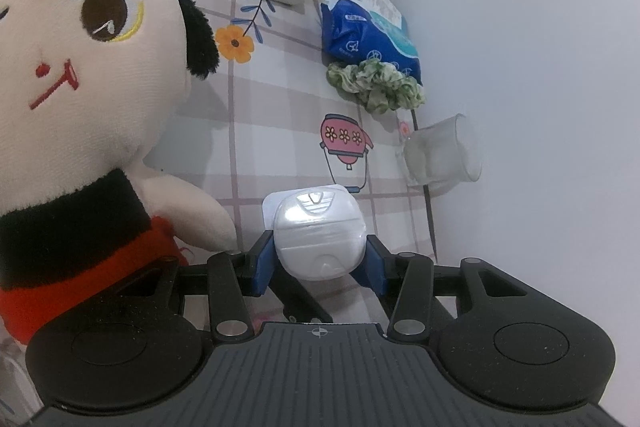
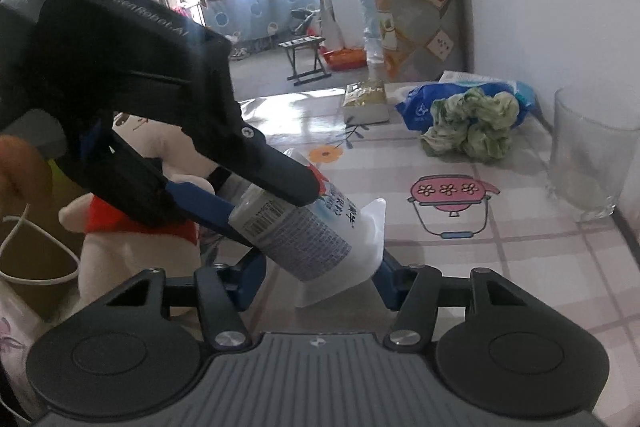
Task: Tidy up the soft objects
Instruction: 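Lift the white cup with the left gripper toward the right gripper, then set the white cup down on the bed and open the left gripper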
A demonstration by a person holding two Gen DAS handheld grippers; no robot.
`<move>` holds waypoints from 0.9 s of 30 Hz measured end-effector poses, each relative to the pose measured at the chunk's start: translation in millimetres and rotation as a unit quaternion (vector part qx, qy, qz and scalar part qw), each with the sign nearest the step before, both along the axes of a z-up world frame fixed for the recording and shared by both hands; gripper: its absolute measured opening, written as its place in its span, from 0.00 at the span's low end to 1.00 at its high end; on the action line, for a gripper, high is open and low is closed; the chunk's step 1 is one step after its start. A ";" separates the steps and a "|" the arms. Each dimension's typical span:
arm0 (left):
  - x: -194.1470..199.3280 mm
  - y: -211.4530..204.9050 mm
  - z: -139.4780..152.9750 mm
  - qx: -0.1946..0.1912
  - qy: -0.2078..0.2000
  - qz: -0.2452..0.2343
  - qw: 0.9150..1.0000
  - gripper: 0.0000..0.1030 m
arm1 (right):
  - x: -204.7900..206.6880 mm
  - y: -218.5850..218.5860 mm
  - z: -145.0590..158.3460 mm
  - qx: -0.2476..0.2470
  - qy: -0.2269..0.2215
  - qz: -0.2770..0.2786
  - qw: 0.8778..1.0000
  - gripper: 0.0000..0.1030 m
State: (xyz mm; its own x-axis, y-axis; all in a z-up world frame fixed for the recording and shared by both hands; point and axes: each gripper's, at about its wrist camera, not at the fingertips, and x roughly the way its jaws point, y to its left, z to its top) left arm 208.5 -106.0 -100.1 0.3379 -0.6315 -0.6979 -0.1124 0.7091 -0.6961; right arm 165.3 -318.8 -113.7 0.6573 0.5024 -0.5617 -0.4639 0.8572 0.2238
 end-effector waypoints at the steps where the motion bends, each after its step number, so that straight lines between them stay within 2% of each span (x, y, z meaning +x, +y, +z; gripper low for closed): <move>1: -0.6 -0.5 0.5 -0.001 -0.001 -0.001 1.000 0.44 | -2.5 -0.6 0.9 -0.002 -0.005 -0.002 1.000 0.56; 5: -2.8 -4.1 5.1 -0.021 -0.006 -0.014 1.000 0.45 | -18.4 -5.0 13.7 -0.038 -0.045 -0.010 0.998 0.56; 8: -2.8 -13.8 11.3 -0.031 -0.014 -0.036 0.999 0.48 | -35.5 -5.2 26.4 -0.107 -0.094 -0.008 0.990 0.56; 11: -2.6 -26.9 17.4 -0.011 -0.020 -0.055 0.998 0.50 | -49.7 2.4 29.1 -0.217 -0.137 0.007 0.966 0.56; 13: -3.0 -33.0 19.3 0.012 -0.024 -0.062 0.998 0.51 | -59.1 9.0 23.8 -0.295 -0.166 0.023 0.941 0.56; 15: -3.7 -34.5 18.2 0.022 -0.025 -0.065 0.997 0.52 | -66.3 15.1 17.5 -0.350 -0.188 0.038 0.917 0.57; 17: -4.1 -32.4 16.0 0.022 -0.022 -0.060 0.998 0.52 | -69.6 16.9 15.2 -0.365 -0.195 0.051 0.909 0.57; 22: -2.7 -27.6 18.9 0.027 -0.028 -0.049 0.998 0.55 | -75.7 18.7 15.5 -0.353 -0.206 0.057 0.911 0.57; 27: 3.3 -37.2 32.4 0.020 -0.049 -0.060 0.997 0.71 | -80.5 25.0 7.2 -0.358 -0.228 0.056 0.904 0.57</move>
State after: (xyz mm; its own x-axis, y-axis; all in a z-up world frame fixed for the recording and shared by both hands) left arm 211.8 -143.2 -67.6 0.3299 -0.6430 -0.6911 0.0415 0.7413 -0.6699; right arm 84.9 -293.8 -106.5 0.8698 0.1953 -0.4530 -0.4609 0.6490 -0.6052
